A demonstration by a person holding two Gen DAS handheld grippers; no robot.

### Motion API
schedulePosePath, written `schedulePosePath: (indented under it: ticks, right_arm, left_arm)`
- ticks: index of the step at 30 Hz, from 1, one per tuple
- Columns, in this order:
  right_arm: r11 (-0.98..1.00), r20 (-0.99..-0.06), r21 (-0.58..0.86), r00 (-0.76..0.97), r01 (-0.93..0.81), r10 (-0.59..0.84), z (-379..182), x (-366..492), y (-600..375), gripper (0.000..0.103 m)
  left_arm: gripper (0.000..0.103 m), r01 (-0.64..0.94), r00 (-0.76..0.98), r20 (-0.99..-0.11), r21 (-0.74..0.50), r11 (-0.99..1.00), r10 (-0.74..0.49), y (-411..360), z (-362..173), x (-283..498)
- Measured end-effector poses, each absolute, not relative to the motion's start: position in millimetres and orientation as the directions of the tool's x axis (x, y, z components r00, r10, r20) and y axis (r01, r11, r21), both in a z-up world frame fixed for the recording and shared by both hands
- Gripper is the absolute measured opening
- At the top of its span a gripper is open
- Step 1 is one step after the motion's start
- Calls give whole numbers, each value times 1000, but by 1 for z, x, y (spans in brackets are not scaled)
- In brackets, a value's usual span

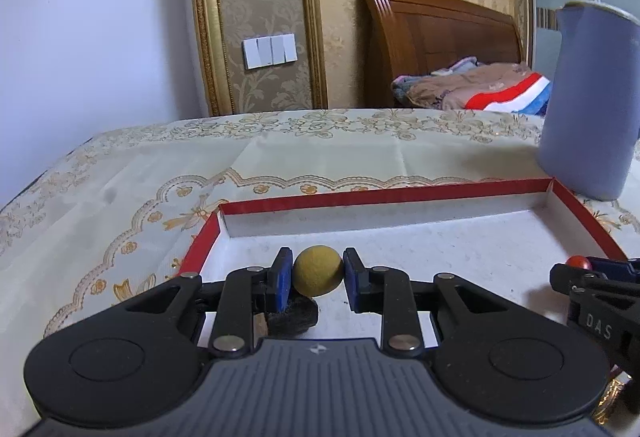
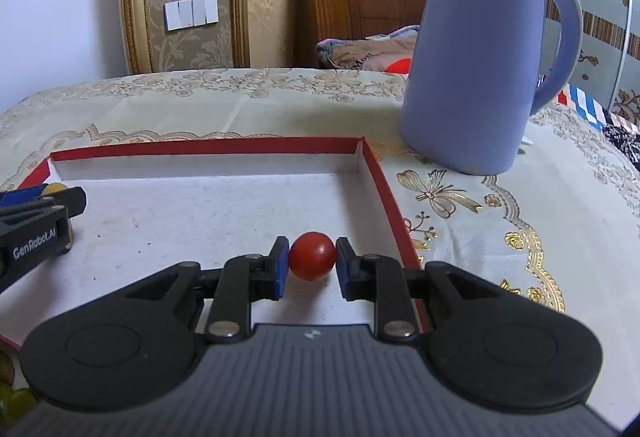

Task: Organize fruits
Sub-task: 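Open the left gripper to drop the yellow fruit while the right gripper releases the tomato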

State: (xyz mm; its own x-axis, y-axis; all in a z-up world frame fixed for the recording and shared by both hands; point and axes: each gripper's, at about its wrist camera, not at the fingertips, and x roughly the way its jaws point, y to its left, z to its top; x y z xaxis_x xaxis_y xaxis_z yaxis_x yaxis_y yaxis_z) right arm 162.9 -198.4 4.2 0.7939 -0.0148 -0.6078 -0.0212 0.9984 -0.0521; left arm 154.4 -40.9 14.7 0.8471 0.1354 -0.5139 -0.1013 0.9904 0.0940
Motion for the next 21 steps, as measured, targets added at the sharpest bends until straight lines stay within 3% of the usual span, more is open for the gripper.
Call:
schedulePosePath:
  ticks: [7,12,14,20,21]
  right_arm:
    - [999,-616,-45,788,-16,-15,2,167,-200,24]
    - [999,-615,-40,789,-13,-14,2,167,-202,24]
    - [999,-616,-39,788,-14,-13,1,167,-202,24]
    - [999,-606,-35,795,-4,-18,1,166,-202,40]
    - [999,-604,-35,797,-1,-20,2,165,-203,43]
  left_arm:
    - [27,-47,836,-546,39,998,60,-43,23,147]
    - [27,-75,822,-558,96,993,116,-47,15,151]
    - [27,-91,816,-567,65,994,112,-43,13,152]
    - [31,-95,801,-591,28,995,93,-35,9,156]
    - [43,-91,796,-599,29,995,90,-36,8,156]
